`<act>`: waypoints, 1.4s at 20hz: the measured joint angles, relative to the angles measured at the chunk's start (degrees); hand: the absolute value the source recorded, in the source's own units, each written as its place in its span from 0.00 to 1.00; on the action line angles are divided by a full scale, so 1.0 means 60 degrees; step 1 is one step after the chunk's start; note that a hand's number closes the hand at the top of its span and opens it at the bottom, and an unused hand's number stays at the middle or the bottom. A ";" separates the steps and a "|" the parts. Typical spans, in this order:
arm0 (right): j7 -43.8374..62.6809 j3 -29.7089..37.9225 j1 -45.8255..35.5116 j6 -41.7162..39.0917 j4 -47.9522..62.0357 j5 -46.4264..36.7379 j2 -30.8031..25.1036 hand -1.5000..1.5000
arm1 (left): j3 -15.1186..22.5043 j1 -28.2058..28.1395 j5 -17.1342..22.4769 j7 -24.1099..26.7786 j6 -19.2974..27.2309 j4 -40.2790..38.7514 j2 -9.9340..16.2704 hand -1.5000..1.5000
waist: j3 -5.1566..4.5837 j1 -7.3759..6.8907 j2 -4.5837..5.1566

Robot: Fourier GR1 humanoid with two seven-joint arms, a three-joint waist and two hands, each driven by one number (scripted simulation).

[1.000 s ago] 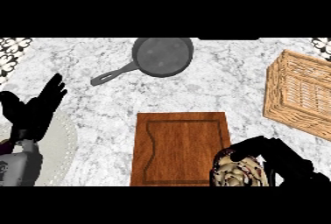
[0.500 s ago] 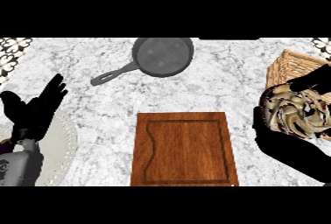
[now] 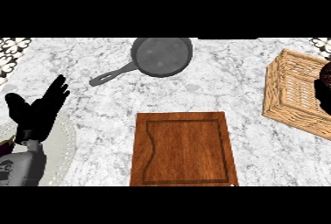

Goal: Pick the cupcake from the cutting board and place it in the basket

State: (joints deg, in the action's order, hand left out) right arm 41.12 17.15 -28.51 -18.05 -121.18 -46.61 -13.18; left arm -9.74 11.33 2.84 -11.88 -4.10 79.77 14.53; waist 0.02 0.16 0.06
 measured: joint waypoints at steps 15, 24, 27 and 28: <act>-0.3067 0.2003 0.0963 0.2848 0.3683 0.0958 -0.0658 0.00 | -0.0203 0.0063 0.0024 -0.0083 -0.0180 -0.0069 0.0116 0.50 | 0.0000 -0.0052 0.0005; -0.4350 0.2084 0.0589 0.3491 0.5526 0.1813 -0.1428 0.00 | -0.0176 0.0281 -0.0113 -0.0057 -0.0071 -0.0272 -0.0030 0.50 | 0.0001 -0.0050 -0.0003; -0.4688 0.2418 0.0639 0.3872 0.5698 0.2299 -0.1394 0.00 | -0.0195 0.0191 -0.0091 -0.0160 -0.0116 -0.0107 0.0013 0.50 | -0.0001 -0.0046 -0.0009; -0.4585 0.2627 0.0548 0.3949 0.5722 0.2509 -0.1406 0.00 | -0.0170 0.0135 -0.0095 -0.0192 -0.0109 0.0001 -0.0008 0.50 | 0.0000 -0.0047 -0.0014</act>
State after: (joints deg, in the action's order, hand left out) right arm 13.61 32.91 -25.22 5.64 -86.85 -31.55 -21.61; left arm -10.76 12.14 2.27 -13.04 -4.75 79.78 14.48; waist 0.02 -0.12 -0.02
